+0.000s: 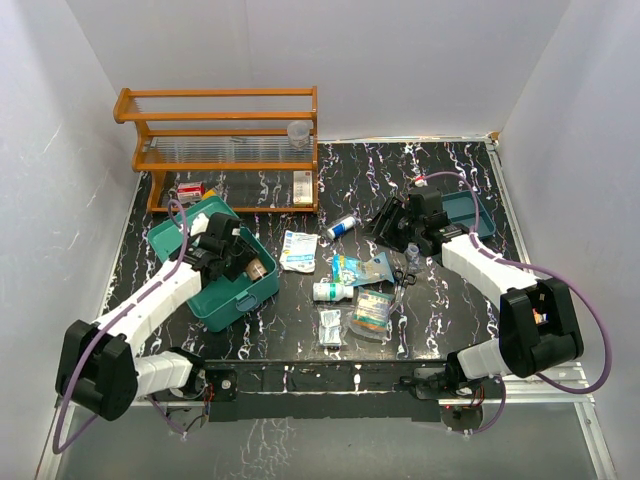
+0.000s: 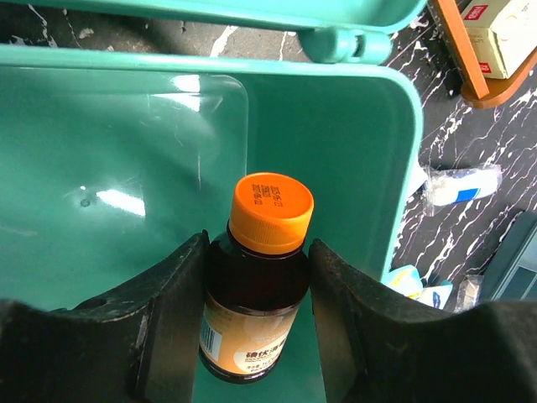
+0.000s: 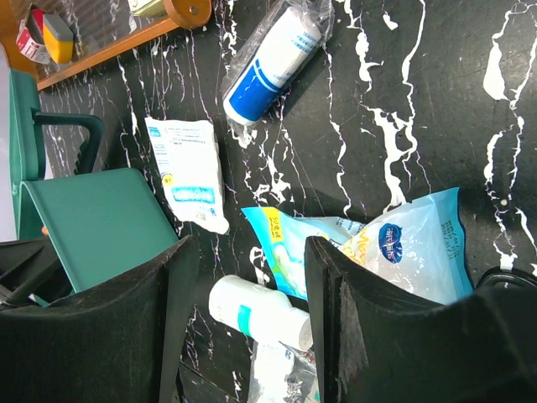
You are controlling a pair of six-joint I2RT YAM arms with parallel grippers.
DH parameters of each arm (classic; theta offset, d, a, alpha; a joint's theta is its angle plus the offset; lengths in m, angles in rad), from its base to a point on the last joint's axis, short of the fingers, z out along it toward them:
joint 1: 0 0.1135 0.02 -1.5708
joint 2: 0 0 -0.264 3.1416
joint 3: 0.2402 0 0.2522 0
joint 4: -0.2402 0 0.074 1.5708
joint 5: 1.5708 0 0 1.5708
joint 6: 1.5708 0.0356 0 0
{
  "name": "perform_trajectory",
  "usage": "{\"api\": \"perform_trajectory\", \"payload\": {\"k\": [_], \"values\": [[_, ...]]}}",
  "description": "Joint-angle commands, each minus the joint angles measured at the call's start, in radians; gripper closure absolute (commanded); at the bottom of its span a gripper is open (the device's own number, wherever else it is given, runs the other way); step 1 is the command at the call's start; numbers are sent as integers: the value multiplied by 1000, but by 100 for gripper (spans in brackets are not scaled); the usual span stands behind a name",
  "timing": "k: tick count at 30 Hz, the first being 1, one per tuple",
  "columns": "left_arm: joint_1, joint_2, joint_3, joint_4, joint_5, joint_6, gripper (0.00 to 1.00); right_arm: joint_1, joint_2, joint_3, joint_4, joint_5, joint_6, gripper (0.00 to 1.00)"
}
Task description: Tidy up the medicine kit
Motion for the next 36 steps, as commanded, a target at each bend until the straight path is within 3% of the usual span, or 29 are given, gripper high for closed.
{"api": "perform_trajectory", "payload": {"k": [1, 15, 20, 23, 26, 36], "values": [[6, 13, -38, 91, 27, -48, 63, 6, -13, 36, 56, 21, 8, 49], [6, 160, -106, 228, 131, -24, 60, 11, -35, 23, 112, 0, -13, 51], [6, 176, -111, 242, 160, -19, 54, 13, -36, 30, 115, 2, -12, 50], [10, 155, -143, 297, 205, 15, 45, 14, -38, 28, 112, 8, -14, 50], [11, 167, -133, 266, 231, 37, 38, 14, -42, 27, 100, 20, -17, 49], [11, 117, -50, 124, 191, 94, 28, 16, -38, 41, 91, 36, -38, 48]]}}
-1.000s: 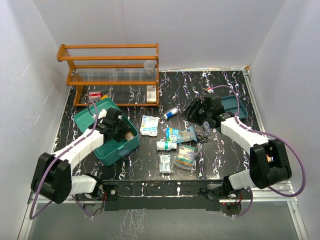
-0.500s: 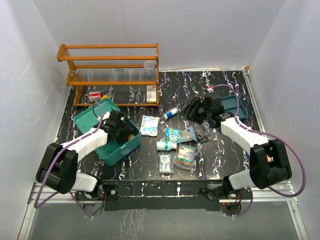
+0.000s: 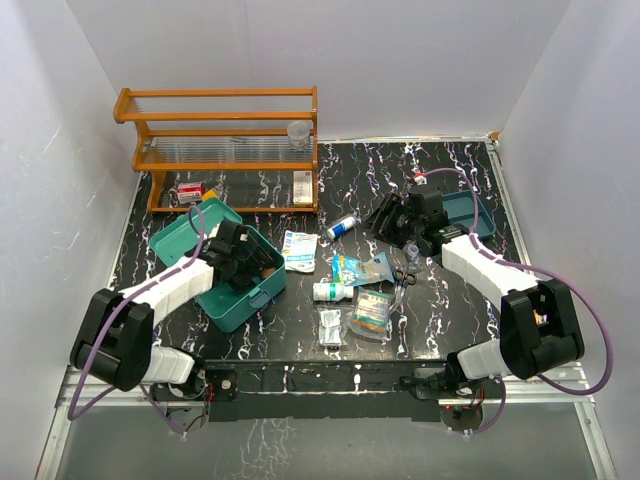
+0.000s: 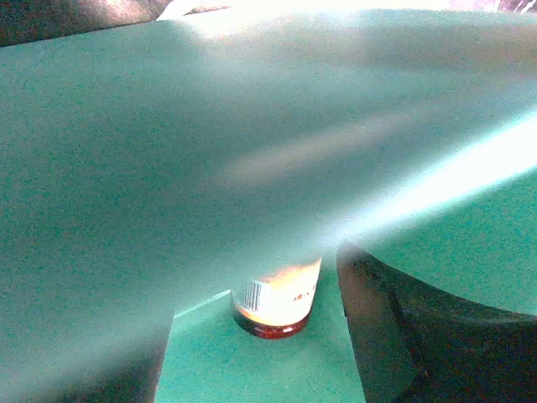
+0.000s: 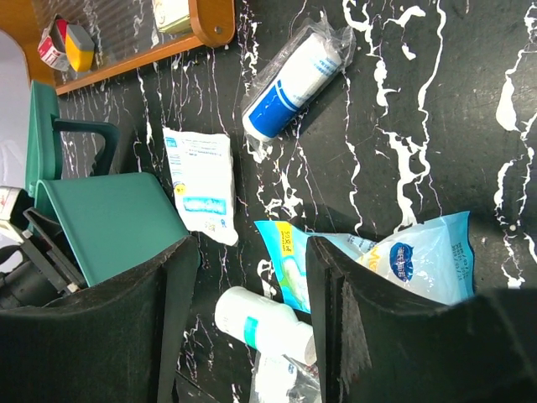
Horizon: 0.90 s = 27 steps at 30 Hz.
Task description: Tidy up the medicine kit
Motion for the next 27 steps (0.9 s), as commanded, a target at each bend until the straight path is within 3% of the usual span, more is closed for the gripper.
{"api": "perform_trajectory", "payload": {"k": [1, 8, 12, 18, 22, 27], "values": [[1, -56, 89, -136, -12, 56, 27, 5, -27, 44, 35, 33, -33, 48], [1, -139, 191, -316, -79, 149, 23, 6, -12, 60, 11, 58, -57, 47], [1, -194, 265, -392, -67, 286, 24, 6, -5, 63, 7, 64, -59, 46], [-2, -343, 260, -297, 34, 578, 26, 7, -3, 64, 19, 64, -57, 46], [-5, -350, 311, -233, 162, 759, 23, 6, -5, 65, 13, 82, -54, 46], [-93, -299, 358, -124, 277, 830, 28, 6, -27, 44, 11, 112, -38, 46]]}}
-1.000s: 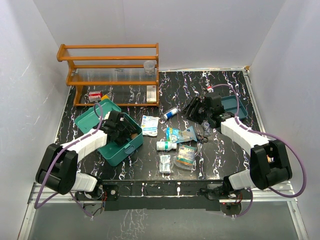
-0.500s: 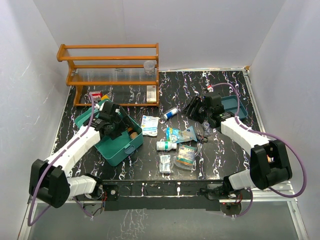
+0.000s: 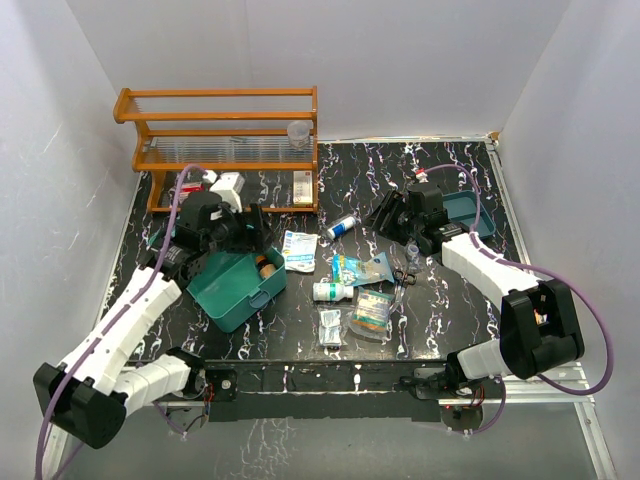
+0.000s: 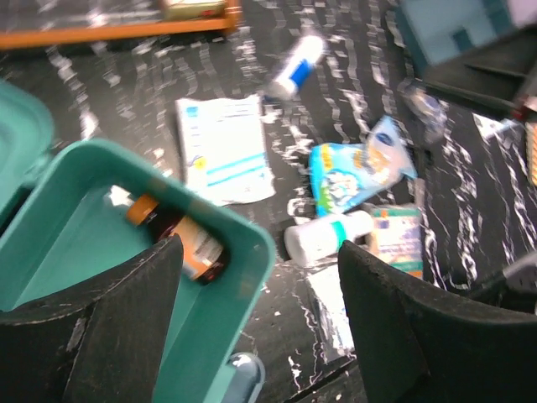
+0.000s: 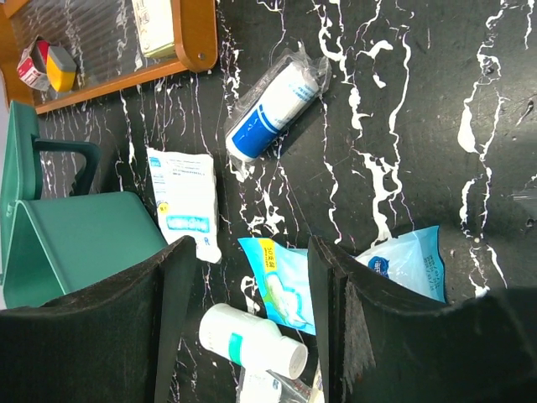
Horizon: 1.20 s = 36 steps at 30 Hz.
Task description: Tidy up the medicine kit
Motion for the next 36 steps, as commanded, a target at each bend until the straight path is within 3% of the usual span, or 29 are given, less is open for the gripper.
{"api": "perform_trajectory", "payload": {"k": [1, 5, 14, 19, 28, 32, 36], "values": [[-124, 50, 65, 117, 122, 153, 28, 5, -35, 16, 27, 57, 8, 46], [-273, 133, 90, 164, 83, 198, 27, 5, -64, -16, 21, 106, 33, 46], [-441, 320, 193, 120, 110, 358, 25, 3, -153, -91, 5, 236, 91, 46], [-508, 447, 251, 45, 34, 429, 24, 3, -187, -113, 4, 270, 107, 46], [-586, 571, 268, -47, -13, 471, 6, 2, -218, -123, 62, 233, 17, 44], [-603, 633, 308, -81, 7, 519, 9, 1, -220, -129, 65, 216, 12, 44], [-604, 701, 342, -122, -55, 579, 19, 2, -224, -138, 65, 218, 14, 44]]}}
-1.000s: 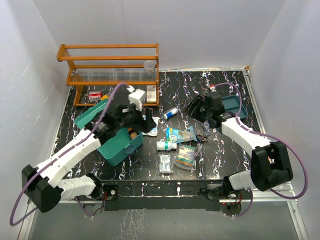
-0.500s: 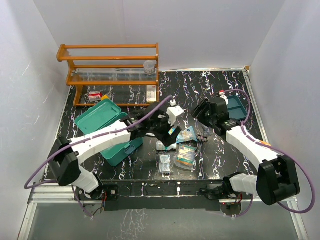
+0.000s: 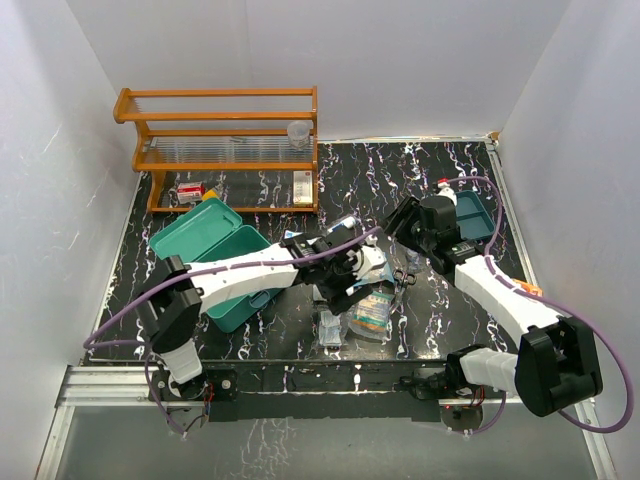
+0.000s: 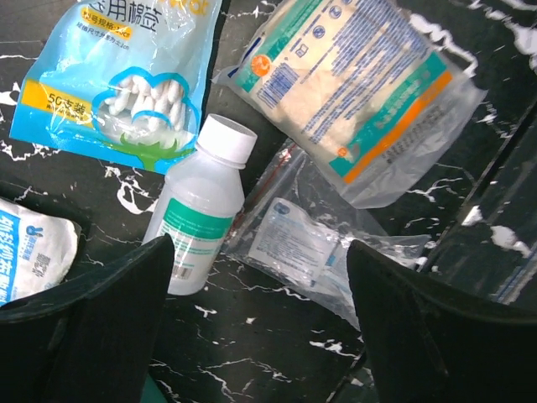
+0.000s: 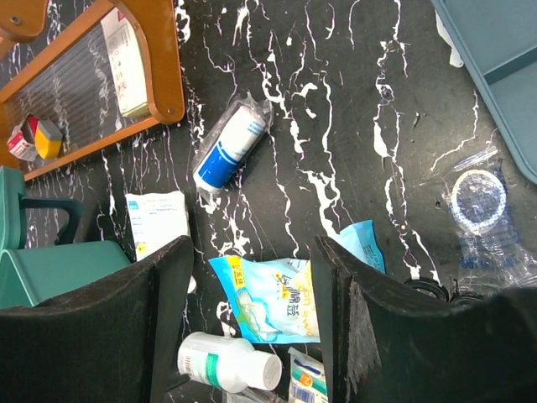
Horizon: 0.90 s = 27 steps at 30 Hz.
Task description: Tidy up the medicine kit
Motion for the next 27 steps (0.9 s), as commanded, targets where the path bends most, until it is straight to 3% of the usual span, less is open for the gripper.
{"api": "perform_trajectory", "payload": {"k": [1, 11, 23, 27], "values": [[-5, 55, 75, -79, -73, 86, 22, 3, -34, -16, 55, 3, -14, 44], [8, 107, 55, -32, -104, 148, 27, -2, -43, -23, 22, 51, 30, 44], [36, 194, 69, -8, -84, 150, 49, -5, -55, -18, 9, 75, 42, 45], [41, 208, 70, -4, -84, 143, 51, -4, -53, -17, 9, 74, 44, 45]]}}
